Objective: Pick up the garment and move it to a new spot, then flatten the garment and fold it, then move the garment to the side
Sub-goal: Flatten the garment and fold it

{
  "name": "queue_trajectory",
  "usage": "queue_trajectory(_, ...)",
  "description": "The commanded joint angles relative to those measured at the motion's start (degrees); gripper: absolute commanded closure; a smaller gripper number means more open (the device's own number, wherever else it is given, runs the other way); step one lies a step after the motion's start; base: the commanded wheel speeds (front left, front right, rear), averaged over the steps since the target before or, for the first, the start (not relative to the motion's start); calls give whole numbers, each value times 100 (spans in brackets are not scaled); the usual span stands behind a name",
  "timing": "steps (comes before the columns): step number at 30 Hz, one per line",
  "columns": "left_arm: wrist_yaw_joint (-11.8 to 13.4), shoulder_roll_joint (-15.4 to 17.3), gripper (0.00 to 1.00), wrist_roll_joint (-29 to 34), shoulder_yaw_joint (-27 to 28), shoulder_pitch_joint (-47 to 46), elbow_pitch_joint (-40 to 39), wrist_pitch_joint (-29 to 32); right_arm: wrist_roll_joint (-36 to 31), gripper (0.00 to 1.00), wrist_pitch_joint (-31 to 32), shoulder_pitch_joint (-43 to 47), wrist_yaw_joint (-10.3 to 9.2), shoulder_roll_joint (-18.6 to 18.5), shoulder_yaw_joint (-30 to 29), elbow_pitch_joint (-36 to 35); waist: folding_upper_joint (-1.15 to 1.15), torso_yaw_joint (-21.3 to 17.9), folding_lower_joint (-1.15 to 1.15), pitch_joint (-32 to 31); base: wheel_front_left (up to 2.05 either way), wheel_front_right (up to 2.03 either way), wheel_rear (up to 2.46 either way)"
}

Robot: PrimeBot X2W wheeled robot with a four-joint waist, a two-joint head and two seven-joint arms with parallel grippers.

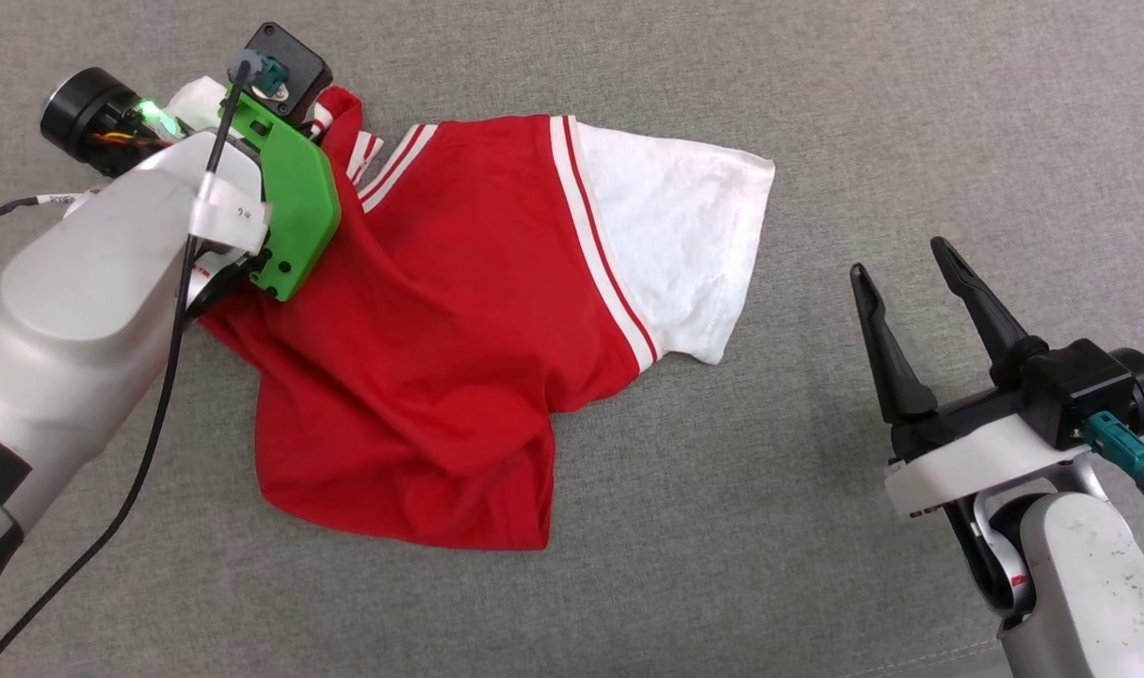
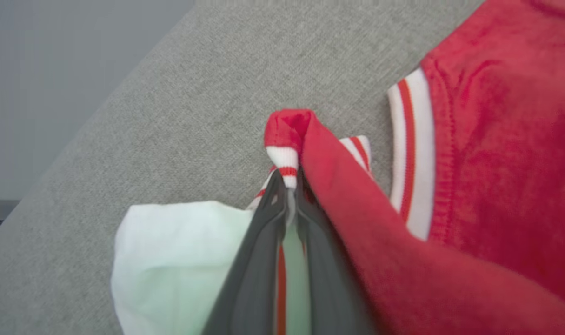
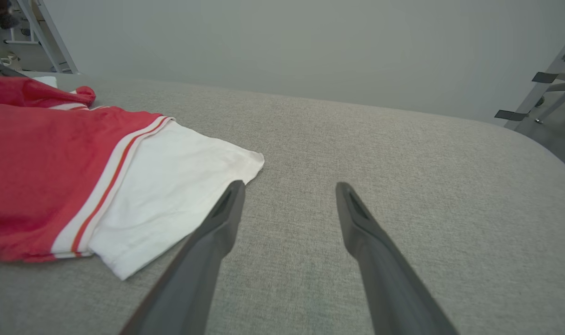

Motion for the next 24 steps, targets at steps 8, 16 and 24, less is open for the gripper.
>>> queue_trajectory(8,284,147,0,257,320,52,146,-2059,-40,0,-92,183,-3,80,-173,-98,0,354,0,-414,0,0,0)
queue_trajectory(16,1940,430,0,639,1459,1102,-1216,-2677,-104,0,-22,305,-3,-41,-469,-262,0,742,0,-834,0,0,0)
queue_trajectory(24,3422,541,0,1655,3139,3522,-3338,-2680,-118,0,213,337,-3,-227,-677,-490,0,1095,0,-1116,0,0,0)
